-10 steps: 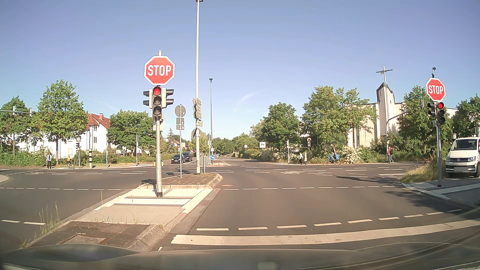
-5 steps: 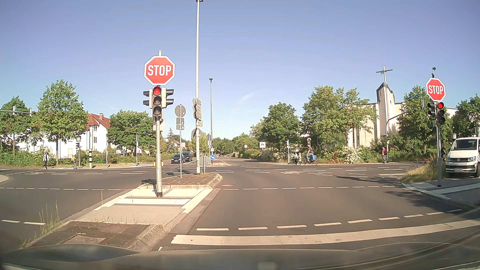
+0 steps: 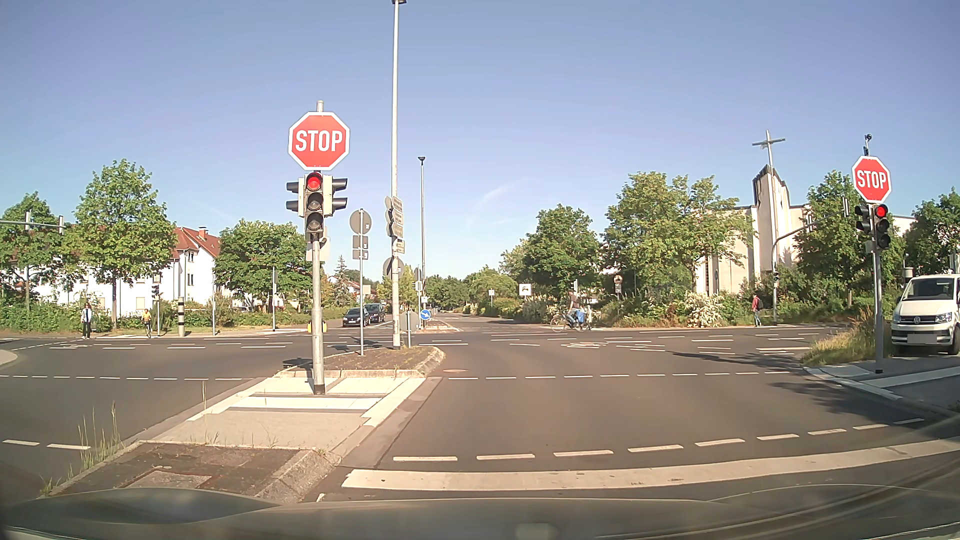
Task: Follow the waypoints while adhering to traffic rules and regulations
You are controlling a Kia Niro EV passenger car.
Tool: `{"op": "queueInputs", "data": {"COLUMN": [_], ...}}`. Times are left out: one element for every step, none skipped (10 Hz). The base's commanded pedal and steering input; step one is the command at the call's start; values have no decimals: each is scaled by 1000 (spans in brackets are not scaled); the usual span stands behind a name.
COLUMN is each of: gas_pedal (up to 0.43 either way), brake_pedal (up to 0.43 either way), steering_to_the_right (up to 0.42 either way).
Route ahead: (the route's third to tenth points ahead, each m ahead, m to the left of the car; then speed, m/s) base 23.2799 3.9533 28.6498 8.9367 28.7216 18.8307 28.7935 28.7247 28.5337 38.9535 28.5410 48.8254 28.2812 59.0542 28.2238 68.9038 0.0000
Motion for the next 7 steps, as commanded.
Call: {"op": "queueInputs", "data": {"gas_pedal": [0,0,0,0,0,0,0], "brake_pedal": [311,311,311,311,311,311,311], "steering_to_the_right": [12,12,12,12,12,12,12]}}
